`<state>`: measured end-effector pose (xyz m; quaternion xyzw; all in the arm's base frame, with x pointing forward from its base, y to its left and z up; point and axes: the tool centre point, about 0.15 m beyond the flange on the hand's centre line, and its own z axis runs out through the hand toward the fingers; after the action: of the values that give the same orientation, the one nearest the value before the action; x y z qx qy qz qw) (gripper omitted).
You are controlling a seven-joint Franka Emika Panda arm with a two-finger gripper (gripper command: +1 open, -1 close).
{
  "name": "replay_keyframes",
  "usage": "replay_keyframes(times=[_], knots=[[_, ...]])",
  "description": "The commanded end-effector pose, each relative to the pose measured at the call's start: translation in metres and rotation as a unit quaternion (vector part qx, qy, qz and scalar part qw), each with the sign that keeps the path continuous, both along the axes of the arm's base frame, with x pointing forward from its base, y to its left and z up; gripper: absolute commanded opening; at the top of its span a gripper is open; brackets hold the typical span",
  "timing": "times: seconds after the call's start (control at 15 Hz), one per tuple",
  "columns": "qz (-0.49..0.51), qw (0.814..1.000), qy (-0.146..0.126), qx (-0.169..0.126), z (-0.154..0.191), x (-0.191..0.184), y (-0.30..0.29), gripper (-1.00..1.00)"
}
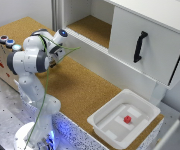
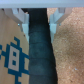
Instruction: Open the drawer
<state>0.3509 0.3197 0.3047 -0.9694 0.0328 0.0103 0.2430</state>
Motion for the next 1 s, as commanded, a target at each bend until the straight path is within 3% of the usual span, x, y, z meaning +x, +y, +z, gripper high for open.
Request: replay_keyframes(times=[0.0, 0.93], knots=[[0.000, 1.000, -0.003, 0.007, -0.013, -0.015, -0.047, -1.00], [-0.003, 1.000, 0.005, -0.009, -0.030, -0.015, -0.124, -1.00]])
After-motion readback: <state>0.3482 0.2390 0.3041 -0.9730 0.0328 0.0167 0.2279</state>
